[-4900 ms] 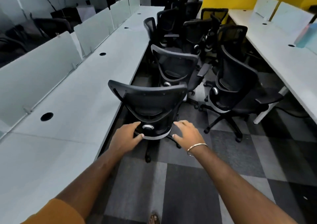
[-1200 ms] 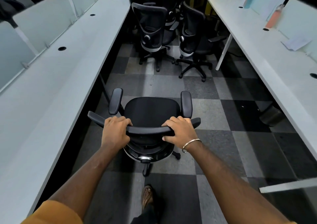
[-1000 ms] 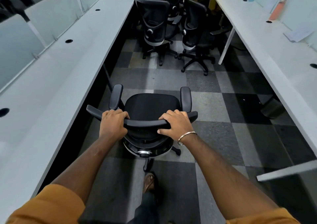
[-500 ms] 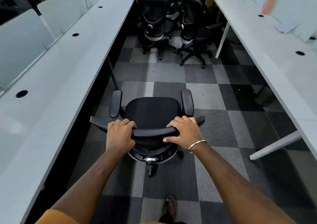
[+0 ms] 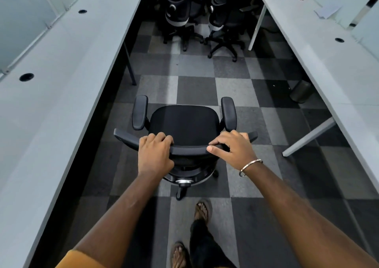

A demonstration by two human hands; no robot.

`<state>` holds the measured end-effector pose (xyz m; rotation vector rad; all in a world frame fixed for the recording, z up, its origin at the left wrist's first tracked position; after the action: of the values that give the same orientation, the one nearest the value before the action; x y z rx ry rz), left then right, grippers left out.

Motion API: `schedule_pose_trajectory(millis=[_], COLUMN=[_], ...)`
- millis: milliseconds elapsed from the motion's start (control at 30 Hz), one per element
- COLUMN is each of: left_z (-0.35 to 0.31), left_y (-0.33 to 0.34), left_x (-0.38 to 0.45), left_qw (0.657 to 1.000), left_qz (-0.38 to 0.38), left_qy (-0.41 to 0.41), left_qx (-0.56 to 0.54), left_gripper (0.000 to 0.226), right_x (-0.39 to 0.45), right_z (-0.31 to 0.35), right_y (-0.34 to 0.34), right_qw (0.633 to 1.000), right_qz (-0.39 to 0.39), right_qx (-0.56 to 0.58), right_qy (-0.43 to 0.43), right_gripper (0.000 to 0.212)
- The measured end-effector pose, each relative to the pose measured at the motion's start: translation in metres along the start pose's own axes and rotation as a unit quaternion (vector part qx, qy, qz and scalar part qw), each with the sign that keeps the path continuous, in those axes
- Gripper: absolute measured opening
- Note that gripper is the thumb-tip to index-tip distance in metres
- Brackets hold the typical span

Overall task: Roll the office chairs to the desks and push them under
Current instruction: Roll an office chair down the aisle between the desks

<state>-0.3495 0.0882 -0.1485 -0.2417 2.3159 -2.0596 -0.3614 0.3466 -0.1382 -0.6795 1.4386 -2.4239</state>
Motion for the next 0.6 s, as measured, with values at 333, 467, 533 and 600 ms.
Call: schedule_pose_trajectory(millis=[333, 467, 533, 600], left_z=[0.026, 0.034, 0.037, 0.037], left_y=[-0.010, -0.013, -0.016, -0.021], left_x=[-0.089, -0.119, -0.133, -0.151], left_qw=[1.000, 1.000, 1.000, 1.000], left_qz=[-0.004, -0.011, -0.018, -0.024], left_qy=[0.008, 0.000, 0.002, -0.003], left_qx=[0.005, -0.001, -0.003, -0.010], left_gripper=[0.039, 0.032, 0.030, 0.030], right_x=[-0.091, -0.120, -0.132, -0.148], right_z=[0.062, 0.082, 0.090, 0.098], right_y=[0.007, 0.008, 0.009, 0.010], right_qw=[1.000, 1.000, 0.999, 0.998], right_qz=[0.003, 0.015, 0.024, 0.036], right_qx=[0.005, -0.003, -0.005, -0.011], right_qy=[-0.003, -0.018, -0.028, -0.049], right_gripper=[0.050, 0.052, 0.053, 0.051])
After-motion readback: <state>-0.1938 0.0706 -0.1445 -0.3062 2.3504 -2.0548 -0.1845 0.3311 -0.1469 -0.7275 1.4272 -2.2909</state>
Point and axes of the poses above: each hand's wrist, its own x-axis towards the middle knuckle, its own y-axis out of the palm, z = x × y, the point moved 5 cm from there along x, towards the middle knuckle, and after that the axes turned 15 degrees about -y, right-handed, at the moved point
